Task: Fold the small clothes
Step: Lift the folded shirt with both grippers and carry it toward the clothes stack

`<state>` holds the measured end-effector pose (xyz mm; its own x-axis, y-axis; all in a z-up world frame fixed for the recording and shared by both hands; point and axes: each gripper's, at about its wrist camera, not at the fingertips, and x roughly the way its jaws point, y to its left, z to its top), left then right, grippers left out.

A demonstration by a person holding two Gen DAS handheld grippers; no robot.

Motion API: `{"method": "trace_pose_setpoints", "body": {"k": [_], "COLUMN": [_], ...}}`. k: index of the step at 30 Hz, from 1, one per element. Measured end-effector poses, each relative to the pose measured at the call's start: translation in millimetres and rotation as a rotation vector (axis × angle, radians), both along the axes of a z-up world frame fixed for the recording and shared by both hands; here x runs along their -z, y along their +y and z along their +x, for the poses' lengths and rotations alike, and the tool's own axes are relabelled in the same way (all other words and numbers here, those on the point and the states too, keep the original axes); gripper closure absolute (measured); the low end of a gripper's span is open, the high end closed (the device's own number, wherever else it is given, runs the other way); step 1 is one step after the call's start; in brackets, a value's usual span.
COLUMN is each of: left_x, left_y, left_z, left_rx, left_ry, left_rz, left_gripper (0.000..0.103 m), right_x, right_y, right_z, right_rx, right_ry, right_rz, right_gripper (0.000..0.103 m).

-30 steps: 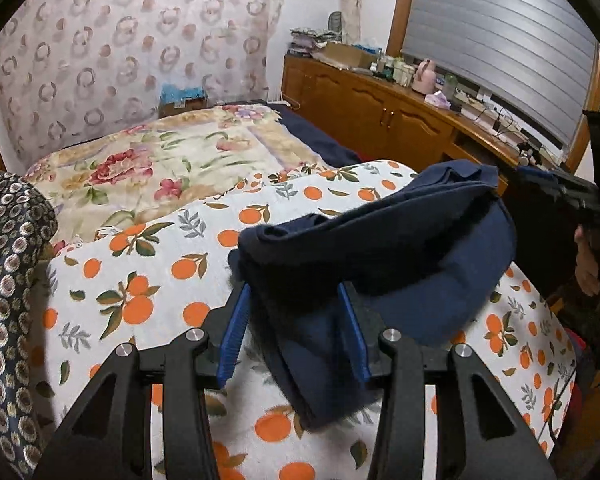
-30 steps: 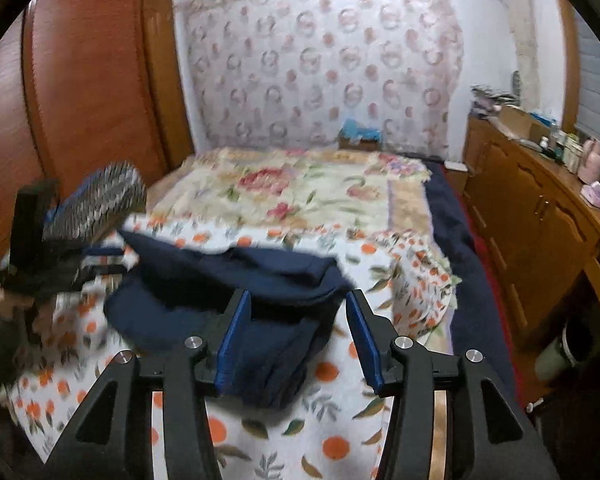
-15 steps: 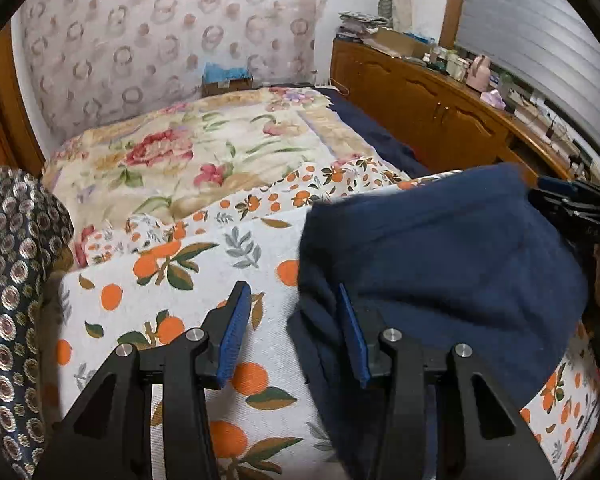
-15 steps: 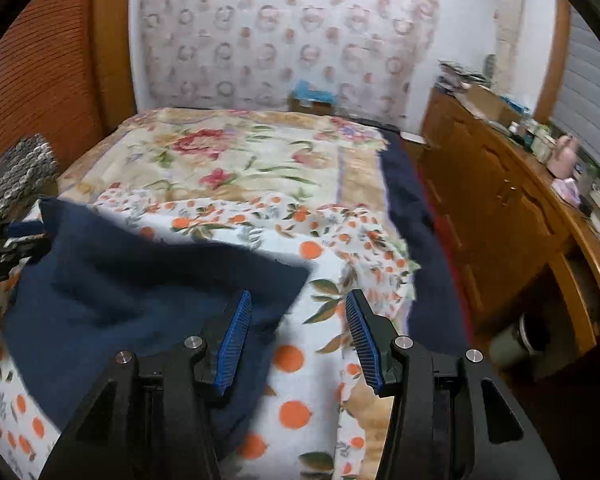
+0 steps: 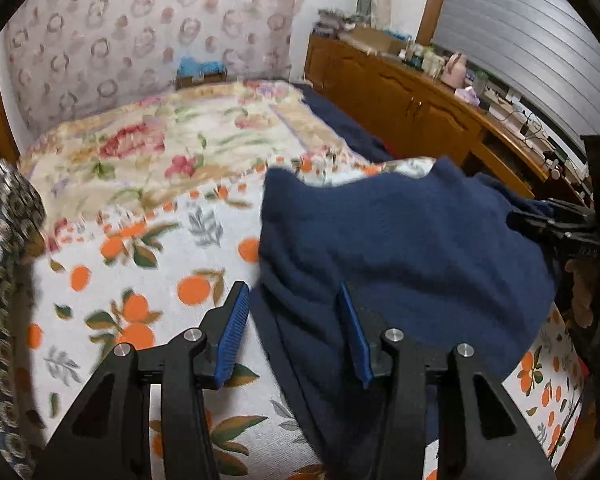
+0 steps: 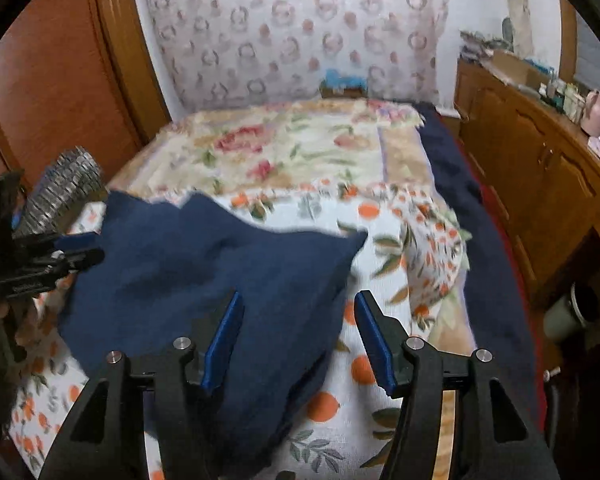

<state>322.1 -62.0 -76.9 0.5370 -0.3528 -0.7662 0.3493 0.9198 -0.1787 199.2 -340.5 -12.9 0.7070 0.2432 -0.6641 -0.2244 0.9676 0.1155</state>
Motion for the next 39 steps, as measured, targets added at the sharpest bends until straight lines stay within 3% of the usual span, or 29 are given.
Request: {"method": "trace_pose_setpoints", "body": {"k": [1,4,13,15,16,18,20,21,23,26,30,39], "left_x": [1.6,8.3,9.1,9.1,9.0,7.8,5.1,2.3,-4.8,-20.6,-44.8,-90.1], "left_y": [-0.5,5.6,2.9,1.9,1.0,1.1,1.3,1.8,3.2,0.5,6.5,38.8], "left_z": [0.4,3.7,4.3,4.4,4.1,3.3,1.7,-0.7,-6.6,-21.8,-42.3,-78.5], "left_rx": [0.000,-0.032,-0.038,-0.018,0.004,0.007,0.013,0.017,0.017,0.036,0.048,0.005], "left_ry": [0.012,0.031,0.038,0.040,0.049,0.057,0.051,0.037,0.015,-0.042,-0.099,-0.227], "left_rz": [-0.007,-0.017,-0.044,-0.052,-0.069,-0.080,-0.083,-0.084,-0.087,-0.084,-0.150,-0.204], "left_gripper": [0.055,0.035,0.034,0.039,0.048,0.055,0.074,0.079,0.091,0.094,0.094,0.095], "right_x": [5.6,12.2,13.7,16.3,17.3,19.8,21.0,21.0,18.6,10.6,-4.6,-38.9], "right_y": [-1.5,-7.2,-19.5,-21.2,-21.2,-20.5,-20.1,-18.9,-17.0,-8.8,1.7,30.1], "right_z": [1.7,7.7,30.1,32.1,32.7,30.6,30.0,29.1,26.3,16.8,-2.6,-29.1], "right_rx": [0.003,0.013,-0.013,-0.012,-0.016,-0.035,-0.050,-0.056,-0.051,-0.043,-0.053,-0.108], "right_ry": [0.017,0.056,0.108,0.103,0.102,0.108,0.109,0.104,0.081,0.021,-0.074,-0.219], "right_rz": [0.006,0.056,0.204,0.208,0.207,0.228,0.234,0.230,0.210,0.165,0.115,0.074], "right_gripper": [0.043,0.043,0.043,0.043,0.047,0.055,0.064,0.066,0.080,0.086,0.087,0.088]}}
